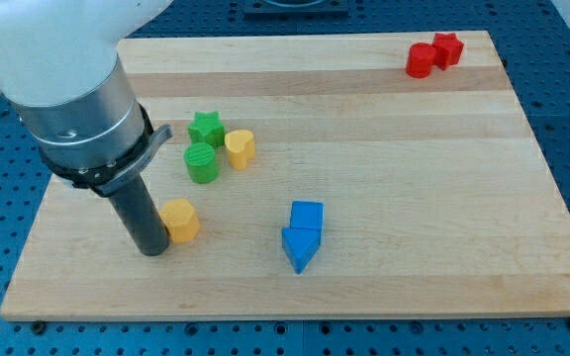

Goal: Move the yellow hexagon below the yellow heart

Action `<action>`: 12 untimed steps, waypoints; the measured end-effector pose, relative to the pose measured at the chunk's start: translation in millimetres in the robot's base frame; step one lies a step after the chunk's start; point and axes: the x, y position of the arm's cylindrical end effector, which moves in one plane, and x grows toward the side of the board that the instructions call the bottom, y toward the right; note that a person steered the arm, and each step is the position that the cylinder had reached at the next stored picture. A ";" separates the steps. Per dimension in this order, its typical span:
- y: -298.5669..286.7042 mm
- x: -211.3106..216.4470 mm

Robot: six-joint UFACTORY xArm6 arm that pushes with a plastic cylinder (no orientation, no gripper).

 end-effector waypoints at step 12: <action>42.1 -27.1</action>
